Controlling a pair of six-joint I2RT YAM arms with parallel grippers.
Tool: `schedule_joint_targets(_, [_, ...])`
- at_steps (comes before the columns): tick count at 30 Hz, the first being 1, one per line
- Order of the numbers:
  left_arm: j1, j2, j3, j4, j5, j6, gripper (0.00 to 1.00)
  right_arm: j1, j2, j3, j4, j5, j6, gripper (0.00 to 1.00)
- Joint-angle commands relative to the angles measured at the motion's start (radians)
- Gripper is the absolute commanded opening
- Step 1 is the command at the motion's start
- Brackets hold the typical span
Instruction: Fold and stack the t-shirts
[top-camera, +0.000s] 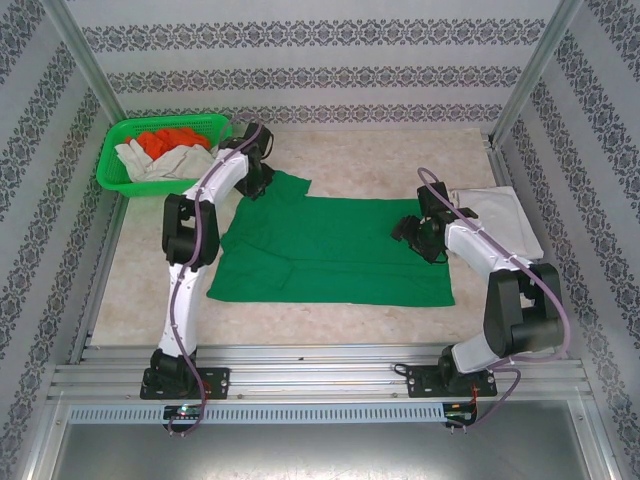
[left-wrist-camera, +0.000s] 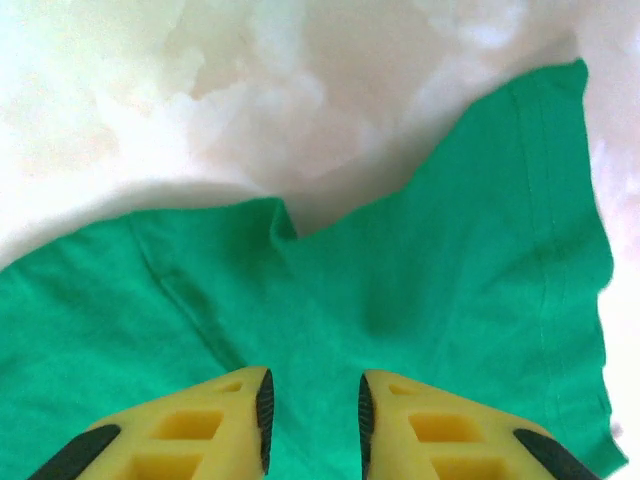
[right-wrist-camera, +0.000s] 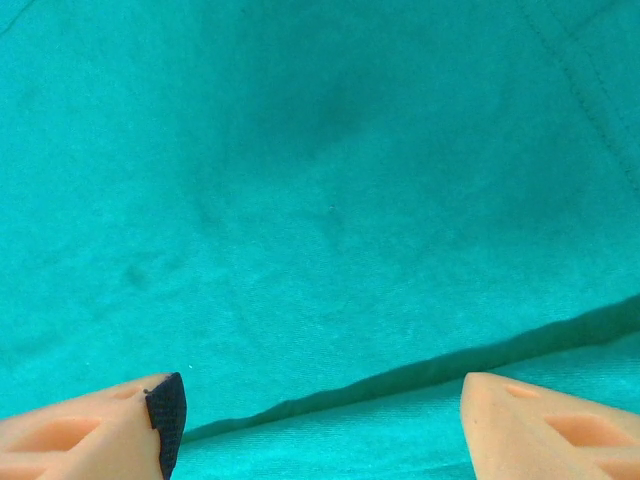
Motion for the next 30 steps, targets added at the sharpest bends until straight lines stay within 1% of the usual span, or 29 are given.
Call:
schedule_joint_targets(1, [0.020, 0.039, 0.068, -0.115, -0.026, -0.047, 0.24, -0.018, 0.017, 0.026, -0.002, -0.014, 0.002, 0.73])
schedule_joint_targets(4, [0.025, 0.053, 0.069, -0.105, -0.015, -0.072, 0.21, -0.037, 0.025, 0.026, 0.002, -0.024, -0.005, 0.73])
schedule_joint_targets(8, [0.029, 0.067, 0.075, -0.096, -0.004, -0.096, 0.21, -0.059, 0.041, 0.033, 0.010, -0.040, -0.015, 0.73])
schedule_joint_targets(12, [0.032, 0.088, 0.089, -0.087, -0.012, -0.104, 0.31, -0.074, 0.063, 0.047, 0.012, -0.056, -0.031, 0.73])
schedule_joint_targets(16, [0.034, 0.130, 0.153, -0.115, -0.017, -0.103, 0.35, -0.084, 0.074, 0.064, 0.004, -0.064, -0.045, 0.73])
schedule_joint_targets(20, [0.030, 0.161, 0.193, -0.113, -0.026, -0.080, 0.35, -0.096, 0.073, 0.065, -0.001, -0.069, -0.049, 0.73])
schedule_joint_targets(24, [0.028, 0.180, 0.196, -0.112, -0.018, -0.082, 0.33, -0.104, 0.060, 0.058, -0.002, -0.066, -0.047, 0.73])
schedule_joint_targets(26, [0.028, 0.194, 0.197, -0.111, -0.006, -0.086, 0.31, -0.106, 0.053, 0.049, 0.000, -0.064, -0.039, 0.73])
schedule_joint_targets(29, [0.025, 0.209, 0.196, -0.104, 0.010, -0.087, 0.24, -0.106, 0.045, 0.035, 0.010, -0.064, -0.024, 0.73])
schedule_joint_targets(30, [0.025, 0.213, 0.197, -0.098, 0.015, -0.085, 0.17, -0.106, 0.043, 0.034, 0.011, -0.066, -0.020, 0.73])
